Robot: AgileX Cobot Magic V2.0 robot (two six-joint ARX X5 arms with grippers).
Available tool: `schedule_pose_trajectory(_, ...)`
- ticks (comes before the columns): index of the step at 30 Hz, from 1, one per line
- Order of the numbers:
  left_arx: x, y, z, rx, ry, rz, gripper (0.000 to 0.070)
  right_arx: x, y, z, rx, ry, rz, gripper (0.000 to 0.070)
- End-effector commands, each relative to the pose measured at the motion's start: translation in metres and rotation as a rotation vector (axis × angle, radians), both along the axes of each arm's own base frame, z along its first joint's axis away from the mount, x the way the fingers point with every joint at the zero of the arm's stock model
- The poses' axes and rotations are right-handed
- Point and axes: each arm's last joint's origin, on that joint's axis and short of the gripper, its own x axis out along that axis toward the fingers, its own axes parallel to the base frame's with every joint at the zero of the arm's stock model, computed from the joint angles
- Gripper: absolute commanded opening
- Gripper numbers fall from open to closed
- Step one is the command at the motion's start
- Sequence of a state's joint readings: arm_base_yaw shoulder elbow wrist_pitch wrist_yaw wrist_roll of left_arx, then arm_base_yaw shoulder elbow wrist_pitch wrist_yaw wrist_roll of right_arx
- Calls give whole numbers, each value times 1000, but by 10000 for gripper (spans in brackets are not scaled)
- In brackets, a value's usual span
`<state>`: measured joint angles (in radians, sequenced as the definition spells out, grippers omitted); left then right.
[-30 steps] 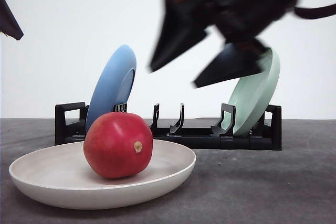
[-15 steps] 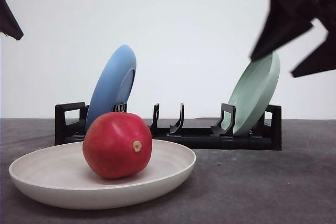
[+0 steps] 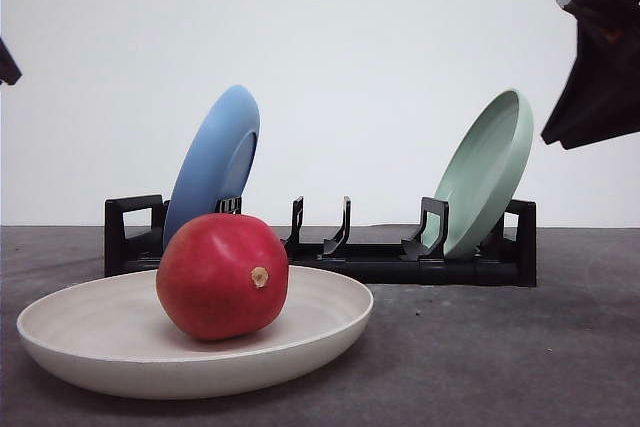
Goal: Place pomegranate in white plate
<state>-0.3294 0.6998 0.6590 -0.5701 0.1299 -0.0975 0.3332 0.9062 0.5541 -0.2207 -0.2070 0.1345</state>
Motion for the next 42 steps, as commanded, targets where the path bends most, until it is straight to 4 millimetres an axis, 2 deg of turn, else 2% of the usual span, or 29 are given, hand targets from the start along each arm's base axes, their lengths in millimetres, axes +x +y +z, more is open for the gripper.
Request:
schedule_pose_trajectory(1, 1, -1, 6, -4, -25, -8, 11, 1, 1, 0, -6, -6, 6, 16)
schedule_pose_trajectory(16, 1, 0, 6, -6, -31, -5, 16, 1, 1, 0, -5, -8, 7, 16)
schedule_pose_trajectory(20, -2, 2, -1, -4, -38, 2, 15, 1, 1, 0, -5, -8, 7, 16)
schedule_pose_trajectory(27, -16, 24, -25, -15, -158, 129, 15, 1, 1, 0, -5, -8, 7, 16)
schedule_pose_trajectory(33, -30, 43, -58, -23, -347, 298, 15, 1, 1, 0, -3, -7, 10, 16)
schedule_pose_trajectory(42, -41, 48, -111, -62, -427, 365, 15, 1, 1, 0, -3, -7, 10, 16)
